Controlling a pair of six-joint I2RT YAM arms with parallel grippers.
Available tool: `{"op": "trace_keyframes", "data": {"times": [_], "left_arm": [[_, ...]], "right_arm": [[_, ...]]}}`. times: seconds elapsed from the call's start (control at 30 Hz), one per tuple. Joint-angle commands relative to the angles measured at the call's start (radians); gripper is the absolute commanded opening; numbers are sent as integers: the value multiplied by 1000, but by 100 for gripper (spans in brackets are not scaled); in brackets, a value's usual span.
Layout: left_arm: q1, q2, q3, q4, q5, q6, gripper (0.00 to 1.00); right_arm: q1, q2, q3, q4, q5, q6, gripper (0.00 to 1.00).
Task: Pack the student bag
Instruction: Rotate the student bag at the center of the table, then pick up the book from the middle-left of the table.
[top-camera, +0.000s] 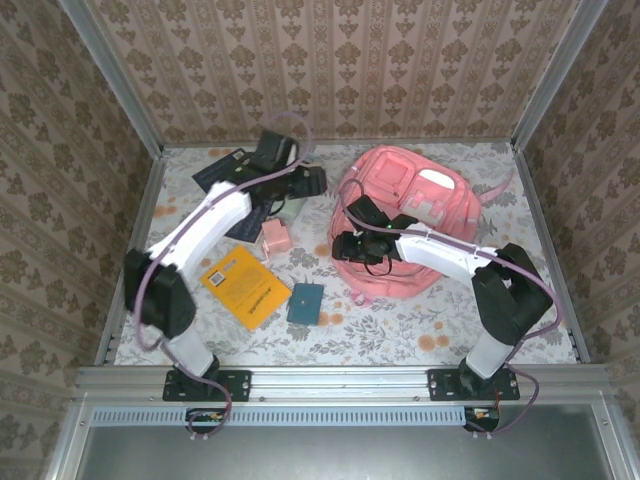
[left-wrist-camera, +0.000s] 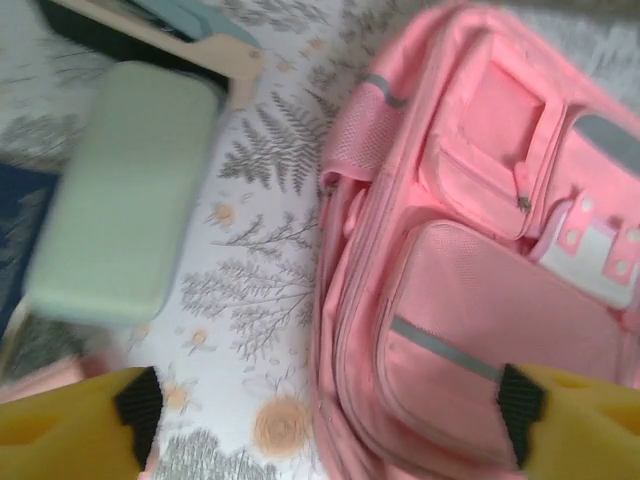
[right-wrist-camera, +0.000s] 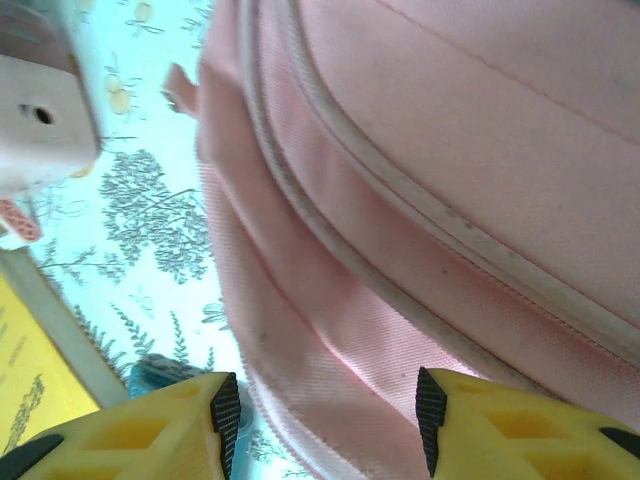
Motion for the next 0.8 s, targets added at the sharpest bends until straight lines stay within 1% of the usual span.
{"op": "trace_keyframes", "data": {"times": [0.0,0.07,0.1,0.13,0.23,0.3,0.4,0.43,0.57,0.67,0.77], "left_arm": [[58,-153,-224,21,-68,-92,100],[83,-277,-366,28,-83,-140,100],[116,-343,-440,26,-96,-174,100],[130,-406,-504,19,-110,-203,100],[160,-594,-687,0,-154,-274,100],[176,-717,-797,-6,-166,-320,100],[209,-888,-931,-45,-174,-384,99],[222,-938,-975,-53,-160,-414,99],[256,-1071,-1119,-39,-73,-489,97],[262,-1117,-1197,-29,-46,-524,96],[265,-1127,-1252,22,-7,-527,95]], "right_arm": [[30,-38,36,49,-4,-114,55],[50,-37,33,103,-12,-157,55],[62,-34,29,141,-22,-181,56],[74,-28,24,182,-31,-204,56],[110,12,36,264,-69,-253,57],[131,59,70,282,-111,-277,58],[160,156,155,259,-175,-300,60],[168,190,183,251,-189,-303,60],[202,308,270,232,-208,-307,61],[220,378,315,223,-211,-312,63],[234,436,347,216,-215,-313,61]]}}
